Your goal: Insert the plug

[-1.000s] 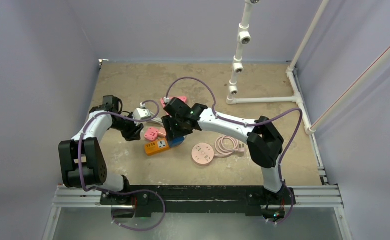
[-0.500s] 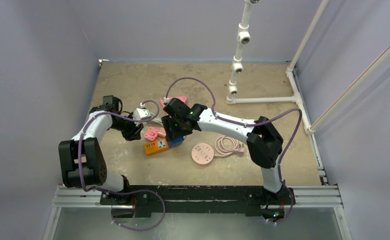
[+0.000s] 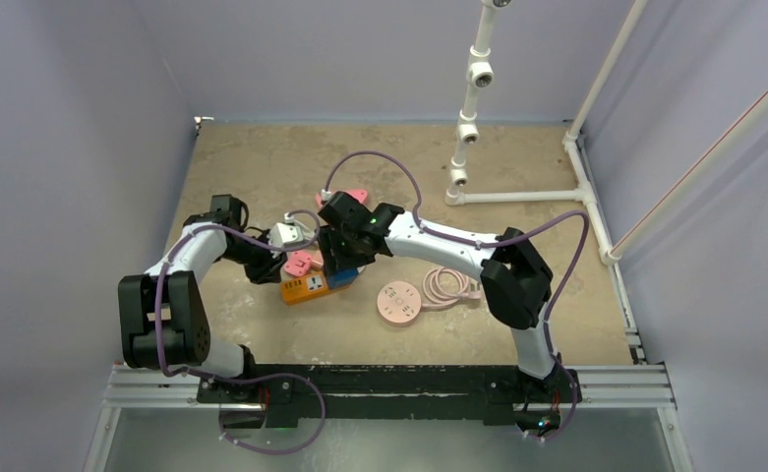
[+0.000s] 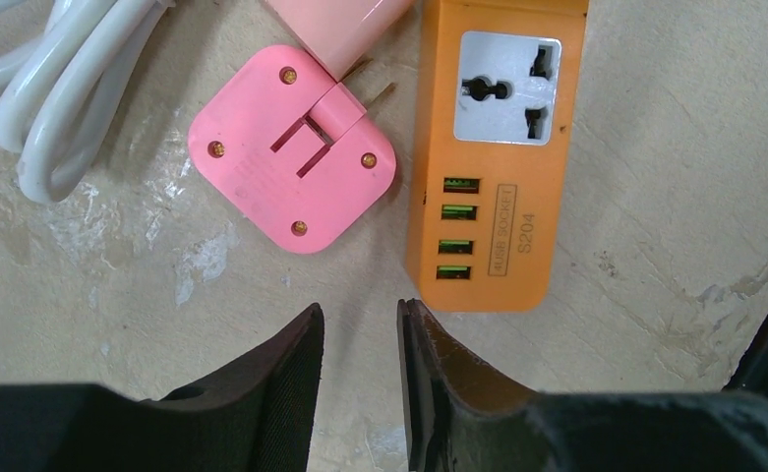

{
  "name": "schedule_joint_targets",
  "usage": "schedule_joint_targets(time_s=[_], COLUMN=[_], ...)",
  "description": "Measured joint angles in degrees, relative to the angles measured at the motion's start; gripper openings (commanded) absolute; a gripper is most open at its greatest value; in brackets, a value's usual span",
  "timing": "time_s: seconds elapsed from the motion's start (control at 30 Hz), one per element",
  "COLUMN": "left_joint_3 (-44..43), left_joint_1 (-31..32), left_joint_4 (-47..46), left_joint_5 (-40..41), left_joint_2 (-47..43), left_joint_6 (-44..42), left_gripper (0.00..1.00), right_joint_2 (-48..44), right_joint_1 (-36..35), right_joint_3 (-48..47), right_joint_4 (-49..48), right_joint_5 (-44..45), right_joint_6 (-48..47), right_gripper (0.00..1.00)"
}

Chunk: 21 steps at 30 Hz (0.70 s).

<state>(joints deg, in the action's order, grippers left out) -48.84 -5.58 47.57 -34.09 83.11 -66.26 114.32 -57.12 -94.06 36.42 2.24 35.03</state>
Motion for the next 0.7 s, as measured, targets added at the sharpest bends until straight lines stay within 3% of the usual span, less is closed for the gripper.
schedule_joint_targets(time_s=[0.4, 0.7], left_joint_3=[0.3, 0.4], left_joint_1=[0.4, 0.4], left_joint_4=[3.2, 15.3], left_joint_5=[-1.8, -8.5], left_joint_2=[0.0, 0.0], left_joint_6=[-6.3, -23.4], left_gripper=[0.27, 0.26], right_joint_2=[-0.8, -3.1], right_joint_1=[-0.3, -0.6], right_joint_3=[1.6, 6.1], right_joint_4=[-1.2, -4.9], right_joint_5=[2.6, 3.4], right_joint_6=[1.5, 2.5], right_gripper=[0.0, 0.0])
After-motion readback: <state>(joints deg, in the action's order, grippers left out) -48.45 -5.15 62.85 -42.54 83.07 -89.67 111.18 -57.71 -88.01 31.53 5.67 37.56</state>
